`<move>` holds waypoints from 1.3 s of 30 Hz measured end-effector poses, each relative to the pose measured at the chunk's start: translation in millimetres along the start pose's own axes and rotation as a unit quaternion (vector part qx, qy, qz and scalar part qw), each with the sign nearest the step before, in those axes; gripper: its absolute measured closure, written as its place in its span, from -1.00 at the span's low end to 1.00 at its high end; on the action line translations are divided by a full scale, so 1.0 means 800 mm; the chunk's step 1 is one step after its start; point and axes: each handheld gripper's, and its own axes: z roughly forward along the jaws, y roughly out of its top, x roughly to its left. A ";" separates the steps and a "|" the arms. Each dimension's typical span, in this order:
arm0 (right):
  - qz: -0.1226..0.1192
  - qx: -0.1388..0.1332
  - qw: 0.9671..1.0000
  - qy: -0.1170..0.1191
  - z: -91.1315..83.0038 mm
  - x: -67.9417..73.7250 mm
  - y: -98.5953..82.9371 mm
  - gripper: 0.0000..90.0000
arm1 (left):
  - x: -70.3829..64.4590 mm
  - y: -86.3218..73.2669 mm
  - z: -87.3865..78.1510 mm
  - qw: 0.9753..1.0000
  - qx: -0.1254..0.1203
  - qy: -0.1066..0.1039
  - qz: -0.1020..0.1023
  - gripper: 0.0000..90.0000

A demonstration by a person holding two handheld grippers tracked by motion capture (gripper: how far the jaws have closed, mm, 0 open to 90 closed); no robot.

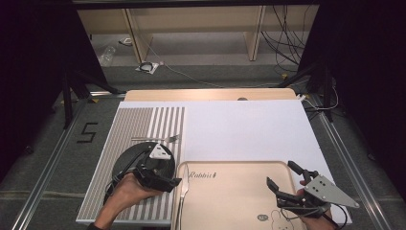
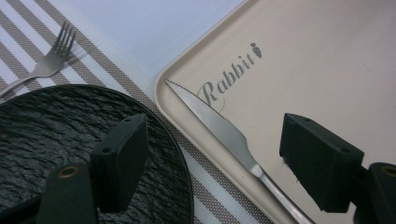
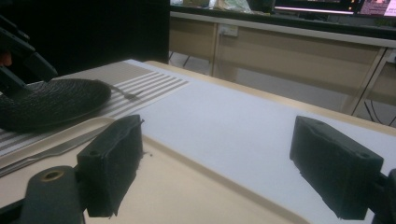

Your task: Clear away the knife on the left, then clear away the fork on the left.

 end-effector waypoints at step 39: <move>0.002 -0.001 1.000 0.000 -0.001 -0.002 0.001 -0.60 | 0.062 -0.015 -0.034 0.996 -0.022 0.070 -0.047 -0.51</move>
